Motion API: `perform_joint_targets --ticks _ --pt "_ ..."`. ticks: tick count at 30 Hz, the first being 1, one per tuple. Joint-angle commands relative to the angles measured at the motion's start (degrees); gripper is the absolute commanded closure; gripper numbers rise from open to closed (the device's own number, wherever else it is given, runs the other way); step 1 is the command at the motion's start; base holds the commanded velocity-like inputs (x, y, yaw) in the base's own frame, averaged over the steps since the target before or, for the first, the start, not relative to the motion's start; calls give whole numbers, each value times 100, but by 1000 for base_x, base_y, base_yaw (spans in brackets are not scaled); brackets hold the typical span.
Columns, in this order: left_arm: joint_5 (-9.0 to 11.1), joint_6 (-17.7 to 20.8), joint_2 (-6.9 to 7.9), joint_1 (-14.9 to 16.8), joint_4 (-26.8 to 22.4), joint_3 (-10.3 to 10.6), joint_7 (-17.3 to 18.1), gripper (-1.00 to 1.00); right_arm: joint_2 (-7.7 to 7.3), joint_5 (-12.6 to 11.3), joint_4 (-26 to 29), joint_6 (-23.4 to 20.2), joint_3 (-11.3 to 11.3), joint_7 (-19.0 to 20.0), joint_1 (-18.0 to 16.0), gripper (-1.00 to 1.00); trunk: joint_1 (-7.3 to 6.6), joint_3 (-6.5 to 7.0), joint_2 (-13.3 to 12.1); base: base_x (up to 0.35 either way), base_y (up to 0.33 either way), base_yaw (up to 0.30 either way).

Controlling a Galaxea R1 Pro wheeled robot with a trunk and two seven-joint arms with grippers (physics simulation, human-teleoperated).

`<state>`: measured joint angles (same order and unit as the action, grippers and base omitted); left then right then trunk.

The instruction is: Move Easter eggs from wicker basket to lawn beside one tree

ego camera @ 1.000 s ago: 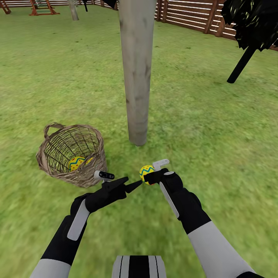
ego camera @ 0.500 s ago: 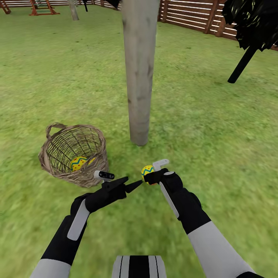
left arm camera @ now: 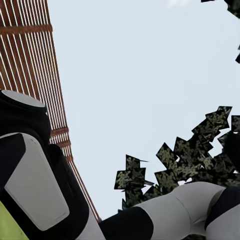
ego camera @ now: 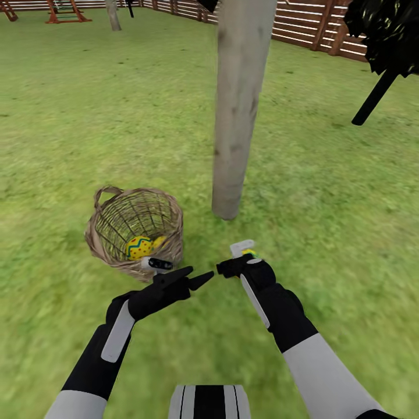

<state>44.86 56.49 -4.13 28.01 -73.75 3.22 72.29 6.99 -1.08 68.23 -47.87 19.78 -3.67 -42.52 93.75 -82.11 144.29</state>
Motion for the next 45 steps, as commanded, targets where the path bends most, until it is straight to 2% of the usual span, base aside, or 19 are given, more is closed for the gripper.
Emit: perform_joint_targets --ticks 1,7,9,11,15,19,21,24,26,28,30,32,34,39,45 --pt "23 44 0 3 2 4 5 -100 1 -15 6 -29 9 -37 -3 -100 -1 -4 1 0 295 0" --pt "23 46 11 3 -11 -6 10 -100 -9 -15 13 -29 -6 -37 -7 -100 -1 -4 1 0 296 0" --pt "23 47 26 3 -19 -66 23 -100 -12 -15 14 -29 -24 -37 -9 -100 -1 -4 1 0 298 0" --pt "23 47 103 3 -26 -165 76 -100 -13 -15 14 -30 -36 -37 -10 -100 -1 -4 1 0 298 0" --pt "59 59 332 3 -37 -361 467 -100 -13 -15 14 -29 -56 -37 -10 -100 -1 -4 1 0 298 0" --pt "140 69 540 -6 -12 -675 1086 -100 -13 -15 14 -30 -76 -37 -8 -100 -1 -4 1 0 298 0" --pt "149 76 625 -42 -4 -851 1191 -100 -13 -15 14 -31 -78 -37 -8 -100 -1 -4 1 0 292 0" --pt "157 88 678 -97 -6 -1124 1258 -100 -13 -15 26 -35 -79 -35 -10 -100 -1 -4 1 0 272 0" --pt "168 96 698 -113 -2 -1387 1313 -100 -15 -10 50 -37 -91 -26 -10 -100 -1 -4 1 0 259 0" --pt "170 98 739 -121 3 -1581 1421 -100 -14 -8 67 -51 -160 -12 -10 -100 -1 -4 1 0 257 0" --pt "172 99 851 -129 12 -1688 1577 -100 -14 -7 108 -93 -265 -1 -10 -100 -1 -4 1 0 257 0" --pt "171 99 971 -156 49 -1738 1761 -100 -18 -2 259 -183 -333 2 -10 -100 -1 -4 1 0 204 0" --pt "169 94 1033 -206 77 -1767 1771 -100 -41 -1 496 -510 -388 5 -10 -100 -1 -4 1 0 81 0" --pt "164 91 1061 -240 96 -1779 1771 -100 -57 1 900 -939 -450 -1 -13 -100 -1 -4 1 0 17 0" --pt "165 91 1064 -243 98 -1780 1771 -100 -49 13 1033 -992 -457 -21 -27 -100 -1 -4 1 0 1 0"
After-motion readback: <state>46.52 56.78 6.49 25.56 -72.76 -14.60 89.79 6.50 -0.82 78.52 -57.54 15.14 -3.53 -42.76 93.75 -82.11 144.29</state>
